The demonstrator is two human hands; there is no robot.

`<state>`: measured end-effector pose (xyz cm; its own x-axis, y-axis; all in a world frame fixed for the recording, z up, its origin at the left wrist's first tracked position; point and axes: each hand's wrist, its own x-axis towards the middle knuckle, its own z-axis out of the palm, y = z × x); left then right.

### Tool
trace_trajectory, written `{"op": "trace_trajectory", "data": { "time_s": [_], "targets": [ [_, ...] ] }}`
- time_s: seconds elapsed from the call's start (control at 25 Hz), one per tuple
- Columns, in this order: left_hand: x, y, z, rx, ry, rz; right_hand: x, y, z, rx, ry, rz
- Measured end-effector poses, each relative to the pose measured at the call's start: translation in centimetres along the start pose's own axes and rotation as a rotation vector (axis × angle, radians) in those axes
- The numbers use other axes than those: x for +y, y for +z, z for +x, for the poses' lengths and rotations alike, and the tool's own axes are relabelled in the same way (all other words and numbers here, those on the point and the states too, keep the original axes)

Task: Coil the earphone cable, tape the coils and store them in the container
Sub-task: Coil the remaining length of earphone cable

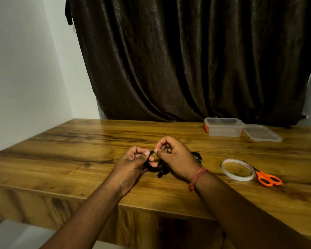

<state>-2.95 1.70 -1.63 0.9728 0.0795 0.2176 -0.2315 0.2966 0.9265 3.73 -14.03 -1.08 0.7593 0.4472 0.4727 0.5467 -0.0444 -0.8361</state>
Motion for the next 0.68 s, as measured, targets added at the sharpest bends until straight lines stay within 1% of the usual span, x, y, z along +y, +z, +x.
{"op": "trace_trajectory", "data": {
  "time_s": [0.16, 0.36, 0.68],
  "targets": [
    [0.13, -0.18, -0.01, -0.006, -0.025, -0.055, -0.23, -0.03, -0.11, 0.014, 0.005, -0.030],
    [0.48, -0.33, -0.03, -0.037, -0.118, -0.236, -0.40, 0.06, -0.09, 0.018, 0.004, 0.005],
    [0.28, -0.97, 0.17, -0.173, -0.144, -0.216, -0.46, 0.05, -0.09, 0.002, 0.003, 0.029]
  ]
}}
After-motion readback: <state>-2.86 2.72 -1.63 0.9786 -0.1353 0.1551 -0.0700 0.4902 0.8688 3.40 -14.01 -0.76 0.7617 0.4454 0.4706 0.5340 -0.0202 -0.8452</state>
